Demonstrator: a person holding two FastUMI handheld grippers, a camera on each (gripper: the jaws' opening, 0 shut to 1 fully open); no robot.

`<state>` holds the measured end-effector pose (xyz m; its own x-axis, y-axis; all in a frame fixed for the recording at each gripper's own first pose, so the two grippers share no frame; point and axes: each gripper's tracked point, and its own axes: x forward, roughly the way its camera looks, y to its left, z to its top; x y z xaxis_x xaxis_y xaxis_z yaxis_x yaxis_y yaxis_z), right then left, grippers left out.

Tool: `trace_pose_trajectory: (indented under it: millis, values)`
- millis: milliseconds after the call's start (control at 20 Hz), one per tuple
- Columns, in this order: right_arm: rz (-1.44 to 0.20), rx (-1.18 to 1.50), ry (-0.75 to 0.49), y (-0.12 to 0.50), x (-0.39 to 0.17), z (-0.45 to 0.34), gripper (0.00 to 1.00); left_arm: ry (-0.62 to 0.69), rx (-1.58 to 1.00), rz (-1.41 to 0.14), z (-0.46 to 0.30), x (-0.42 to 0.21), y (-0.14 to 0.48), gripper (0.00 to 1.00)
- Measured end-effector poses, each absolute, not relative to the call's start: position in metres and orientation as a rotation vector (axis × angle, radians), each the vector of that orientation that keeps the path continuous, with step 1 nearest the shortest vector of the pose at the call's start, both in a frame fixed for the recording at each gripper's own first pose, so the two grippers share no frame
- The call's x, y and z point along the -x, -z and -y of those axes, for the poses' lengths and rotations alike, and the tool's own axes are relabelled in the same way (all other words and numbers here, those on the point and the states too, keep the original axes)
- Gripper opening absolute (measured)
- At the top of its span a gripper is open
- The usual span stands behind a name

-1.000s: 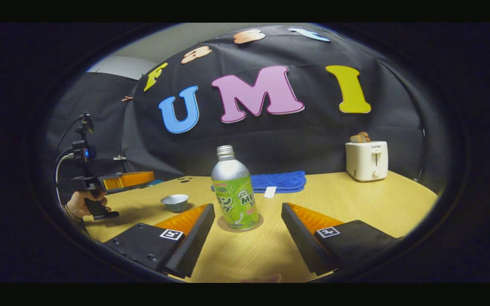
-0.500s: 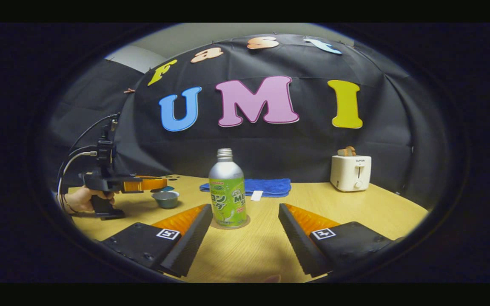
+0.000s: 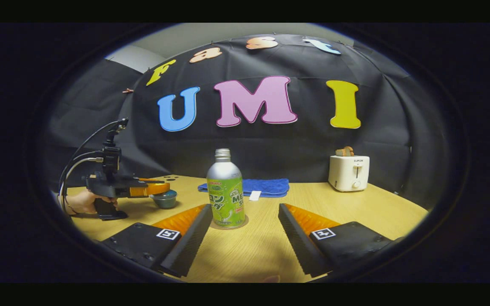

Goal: Open the teacup lid with one hand, grasp the water bottle and pour water into the teacup with the other hand; after pouring, place the water bottle on the coaster and then close the teacup lid.

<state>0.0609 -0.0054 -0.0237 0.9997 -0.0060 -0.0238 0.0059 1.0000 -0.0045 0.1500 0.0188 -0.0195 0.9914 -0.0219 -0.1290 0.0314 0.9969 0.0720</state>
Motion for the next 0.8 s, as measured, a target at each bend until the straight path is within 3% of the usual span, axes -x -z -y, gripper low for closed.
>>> trace_pose_trajectory:
  millis: [50,300,500,700,800]
  values:
    - [-0.024,0.004,0.006,0.024,-0.061,0.005,0.96,0.023,-0.085,-0.137,-0.018,-0.150,0.020,0.36]
    - [-0.025,0.004,0.005,0.023,-0.061,0.006,0.96,0.018,-0.128,-0.163,-0.015,-0.149,0.024,0.33]
    - [-0.025,0.004,0.005,0.023,-0.061,0.005,0.96,0.011,-0.140,-0.167,-0.015,-0.149,0.025,0.38]
    - [-0.025,0.004,0.005,0.023,-0.061,0.005,0.96,-0.020,-0.137,-0.162,-0.020,-0.144,0.024,0.49]
    - [-0.025,0.004,0.005,0.023,-0.061,0.006,0.96,-0.045,-0.106,-0.138,-0.024,-0.134,0.020,0.63]
